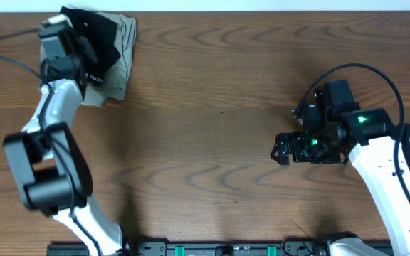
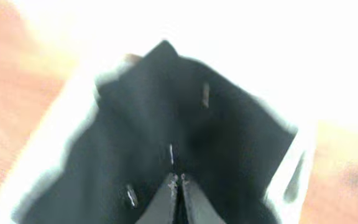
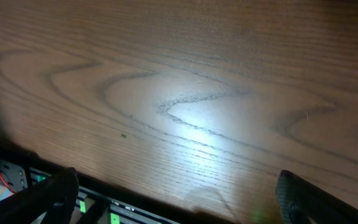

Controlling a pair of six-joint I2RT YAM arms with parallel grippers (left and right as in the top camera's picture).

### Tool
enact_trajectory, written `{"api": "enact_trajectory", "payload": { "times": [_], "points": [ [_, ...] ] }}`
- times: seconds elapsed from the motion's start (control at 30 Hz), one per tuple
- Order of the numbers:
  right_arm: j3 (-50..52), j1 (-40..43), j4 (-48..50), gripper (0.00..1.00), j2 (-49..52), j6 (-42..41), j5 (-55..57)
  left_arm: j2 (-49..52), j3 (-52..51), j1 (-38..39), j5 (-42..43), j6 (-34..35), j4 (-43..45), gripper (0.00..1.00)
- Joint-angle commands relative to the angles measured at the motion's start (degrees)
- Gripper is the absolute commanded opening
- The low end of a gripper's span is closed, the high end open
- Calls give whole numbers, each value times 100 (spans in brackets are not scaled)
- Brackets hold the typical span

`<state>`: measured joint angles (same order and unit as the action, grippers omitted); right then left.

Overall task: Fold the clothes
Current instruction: 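Press the black bundle down onto the khaki garment with the left gripper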

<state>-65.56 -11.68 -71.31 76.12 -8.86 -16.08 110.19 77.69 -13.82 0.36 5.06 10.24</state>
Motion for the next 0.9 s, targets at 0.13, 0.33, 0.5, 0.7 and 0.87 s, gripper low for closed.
{"api": "enact_trajectory", "payload": {
  "times": [0.13, 0.33, 0.5, 0.7, 0.87],
  "points": [
    [-44, 26, 4, 99, -9, 79, -2, -46, 39, -101, -942, -33, 157, 6],
    [-44, 26, 39, 99, -9, 76, -2, 603, 39, -175, -944, -39, 498, 8],
    [-44, 26, 17, 99, -9, 11, -2, 1298, 39, -293, -946, -247, 686, 12],
    [-44, 26, 11, 99, -9, 13, -2, 1668, 37, -597, -1036, -334, 369, 8],
    [-44, 26, 15, 99, -9, 15, -2, 1460, 39, -776, -1029, -332, 341, 6]
  ]
}}
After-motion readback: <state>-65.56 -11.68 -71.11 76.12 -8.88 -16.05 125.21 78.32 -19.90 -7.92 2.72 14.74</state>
